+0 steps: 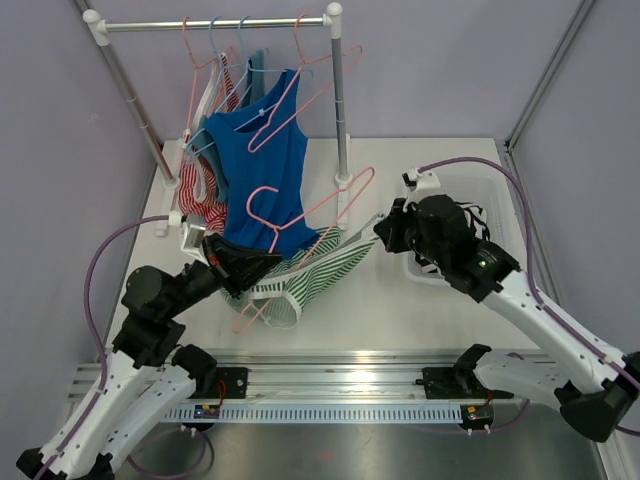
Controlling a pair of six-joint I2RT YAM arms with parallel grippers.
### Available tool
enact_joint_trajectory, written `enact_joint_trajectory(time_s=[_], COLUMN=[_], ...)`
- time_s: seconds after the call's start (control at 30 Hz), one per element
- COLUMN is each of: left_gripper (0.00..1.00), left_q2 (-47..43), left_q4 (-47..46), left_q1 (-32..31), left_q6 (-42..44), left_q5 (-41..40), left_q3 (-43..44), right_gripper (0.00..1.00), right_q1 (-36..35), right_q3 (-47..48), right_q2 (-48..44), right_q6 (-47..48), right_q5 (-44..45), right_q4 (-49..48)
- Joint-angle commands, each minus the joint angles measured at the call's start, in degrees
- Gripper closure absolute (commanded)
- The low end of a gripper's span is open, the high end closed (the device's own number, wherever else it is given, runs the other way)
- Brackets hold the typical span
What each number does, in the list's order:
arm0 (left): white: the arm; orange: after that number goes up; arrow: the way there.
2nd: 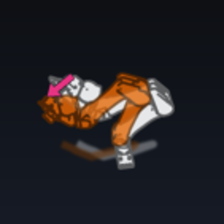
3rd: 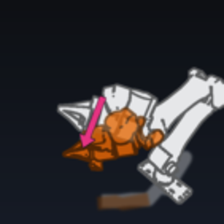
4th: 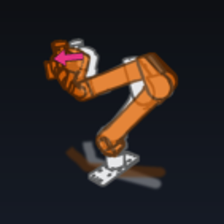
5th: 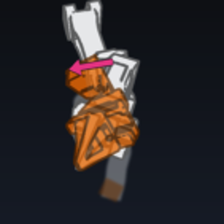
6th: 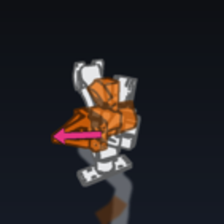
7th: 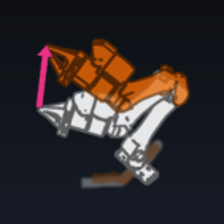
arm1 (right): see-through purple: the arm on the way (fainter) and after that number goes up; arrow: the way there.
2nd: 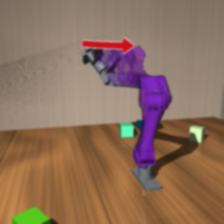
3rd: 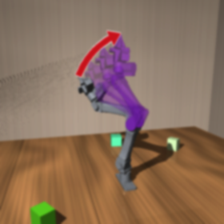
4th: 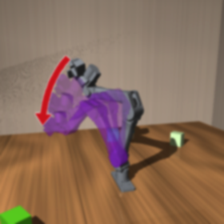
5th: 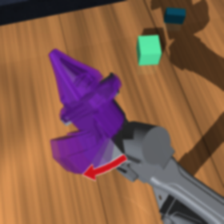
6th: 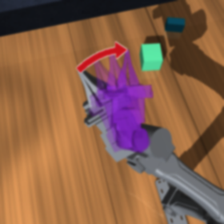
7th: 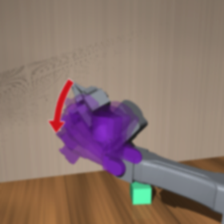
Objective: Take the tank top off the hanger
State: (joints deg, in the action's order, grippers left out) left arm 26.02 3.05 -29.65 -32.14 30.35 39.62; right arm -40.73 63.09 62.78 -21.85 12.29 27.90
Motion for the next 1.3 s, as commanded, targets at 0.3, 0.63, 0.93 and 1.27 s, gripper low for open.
enact_joint_trajectory(time_s=[0.3,0.63,0.93,1.27], left_gripper=[1.0,1.0,1.0,1.0], left_q2=[17.21,15.03,13.08,25.56], left_q4=[-52.36,-32.87,-0.53,17.95], left_q1=[-20.25,-23.26,-23.17,-20.11], left_q6=[12.09,22.12,23.35,17.73], left_q5=[-15.65,-44.82,-67.05,-67.71], left_q3=[5.46,13.2,21.81,35.09], right_gripper=[1.0,1.0,1.0,1.0], right_q1=[0.39,0.39,0.39,0.39], right_q3=[0.98,11.25,23.47,13.58], right_q2=[-13.2,-21.65,-19.27,-8.04], right_q6=[2.94,5.5,8.05,4.98], right_q5=[-26.91,-20.97,-21.88,-20.56], right_q4=[4.76,16.66,19.82,18.17])
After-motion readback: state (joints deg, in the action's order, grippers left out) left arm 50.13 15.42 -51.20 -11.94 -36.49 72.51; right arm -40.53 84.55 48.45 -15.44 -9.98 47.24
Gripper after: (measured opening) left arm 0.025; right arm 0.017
